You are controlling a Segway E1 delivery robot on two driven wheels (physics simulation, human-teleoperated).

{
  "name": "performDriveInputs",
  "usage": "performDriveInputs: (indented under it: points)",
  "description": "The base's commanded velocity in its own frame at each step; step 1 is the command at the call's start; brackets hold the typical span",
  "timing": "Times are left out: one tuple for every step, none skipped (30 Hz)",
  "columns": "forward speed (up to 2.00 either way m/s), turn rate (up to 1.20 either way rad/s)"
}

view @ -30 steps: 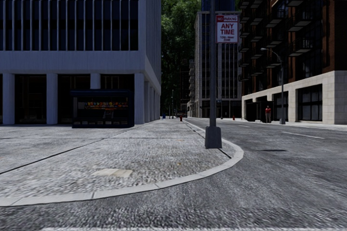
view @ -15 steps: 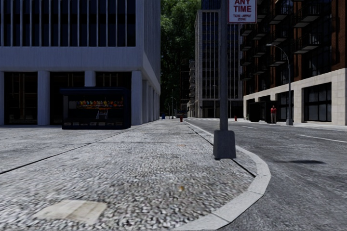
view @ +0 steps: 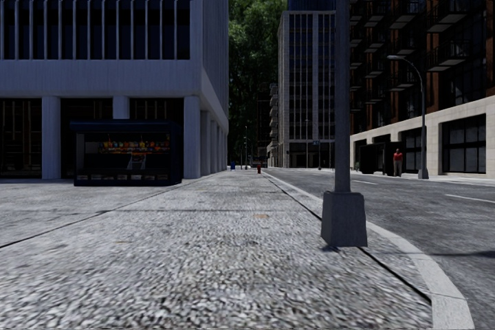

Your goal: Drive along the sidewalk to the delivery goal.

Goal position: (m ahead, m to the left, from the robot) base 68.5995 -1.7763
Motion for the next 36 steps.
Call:
performDriveInputs:
  points:
    - [1.42,0.00]
    - [1.43,0.00]
    - [1.43,0.00]
    - [1.43,0.00]
    - [1.44,0.00]
    - [1.44,0.00]
    - [1.44,0.00]
    - [1.44,0.00]
    - [1.44,0.00]
    - [1.47,0.00]
    - [1.49,0.00]
    - [1.50,0.00]
    - [1.51,0.00]
    - [1.51,0.00]
    - [1.52,0.00]
    - [1.53,0.00]
    - [1.55,0.00]
    - [1.57,0.00]
    - [1.57,0.00]
    - [1.59,0.00]
    - [1.61,0.00]
    - [1.61,0.00]
    - [1.62,0.00]
    - [1.63,0.00]
    - [1.63,0.00]
    - [1.63,0.00]
    - [1.64,0.00]
    - [1.64,0.00]
    - [1.65,0.00]
    - [1.65,0.00]
    - [1.65,0.00]
    - [1.65,0.00]
    - [1.65,0.00]
    - [1.65,0.00]
    - [1.65,0.00]
    - [1.65,0.00]
